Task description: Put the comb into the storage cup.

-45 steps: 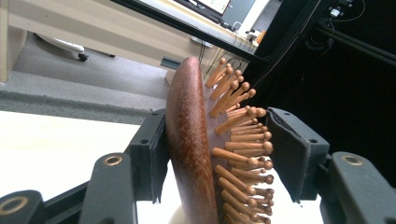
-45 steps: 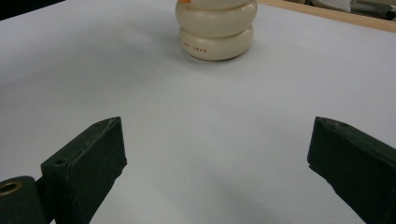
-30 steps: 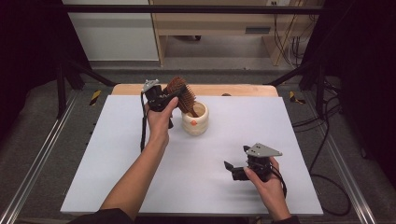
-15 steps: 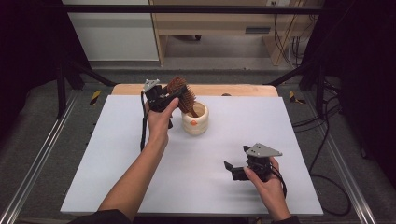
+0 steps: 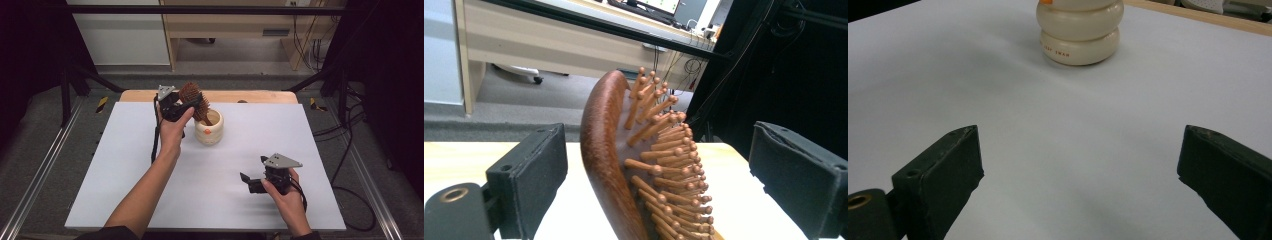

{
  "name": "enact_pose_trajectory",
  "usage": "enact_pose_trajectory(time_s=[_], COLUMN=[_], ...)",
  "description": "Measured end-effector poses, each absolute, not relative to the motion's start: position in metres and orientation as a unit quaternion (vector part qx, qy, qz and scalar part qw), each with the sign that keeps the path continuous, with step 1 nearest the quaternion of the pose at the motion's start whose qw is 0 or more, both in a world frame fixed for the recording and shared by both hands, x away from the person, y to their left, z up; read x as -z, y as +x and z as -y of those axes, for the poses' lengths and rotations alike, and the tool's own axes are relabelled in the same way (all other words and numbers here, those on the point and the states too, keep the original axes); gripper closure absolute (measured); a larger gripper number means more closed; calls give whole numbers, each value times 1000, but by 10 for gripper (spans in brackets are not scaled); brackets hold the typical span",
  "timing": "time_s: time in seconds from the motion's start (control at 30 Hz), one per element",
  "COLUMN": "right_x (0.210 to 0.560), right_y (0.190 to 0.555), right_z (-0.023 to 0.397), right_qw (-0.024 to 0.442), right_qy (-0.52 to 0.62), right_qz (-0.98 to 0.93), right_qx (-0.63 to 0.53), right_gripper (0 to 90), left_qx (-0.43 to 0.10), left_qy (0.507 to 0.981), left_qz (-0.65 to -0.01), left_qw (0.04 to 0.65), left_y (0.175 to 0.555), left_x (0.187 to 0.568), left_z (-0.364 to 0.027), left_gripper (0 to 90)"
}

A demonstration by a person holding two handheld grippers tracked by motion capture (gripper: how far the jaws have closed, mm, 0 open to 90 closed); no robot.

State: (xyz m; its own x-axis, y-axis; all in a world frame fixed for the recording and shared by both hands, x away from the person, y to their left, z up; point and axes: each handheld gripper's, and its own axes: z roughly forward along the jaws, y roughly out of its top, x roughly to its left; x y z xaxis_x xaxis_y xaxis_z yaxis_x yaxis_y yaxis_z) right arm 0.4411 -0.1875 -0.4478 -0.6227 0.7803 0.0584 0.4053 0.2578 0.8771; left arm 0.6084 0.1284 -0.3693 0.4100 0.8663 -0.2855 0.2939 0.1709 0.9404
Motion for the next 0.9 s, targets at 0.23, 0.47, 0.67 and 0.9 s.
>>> enact_pose_trajectory(time_s=[0.23,0.47,0.67,0.9], right_x=[448,448,448,448], right_y=[440,440,441,442], right_z=[188,188,187,187], right_qw=[199,199,200,201], right_qy=[383,385,386,384], right_qz=[-770,-768,-768,-769], right_qx=[-470,-472,-470,-470], right_gripper=[48,47,47,47], left_qx=[-276,-293,-305,-302], left_qy=[607,627,640,640], left_qz=[-468,-451,-431,-427], left_qw=[580,564,558,564], left_y=[605,601,597,591], left_x=[361,354,344,328], left_z=[-129,-127,-126,-128], left_gripper=[86,63,62,62])
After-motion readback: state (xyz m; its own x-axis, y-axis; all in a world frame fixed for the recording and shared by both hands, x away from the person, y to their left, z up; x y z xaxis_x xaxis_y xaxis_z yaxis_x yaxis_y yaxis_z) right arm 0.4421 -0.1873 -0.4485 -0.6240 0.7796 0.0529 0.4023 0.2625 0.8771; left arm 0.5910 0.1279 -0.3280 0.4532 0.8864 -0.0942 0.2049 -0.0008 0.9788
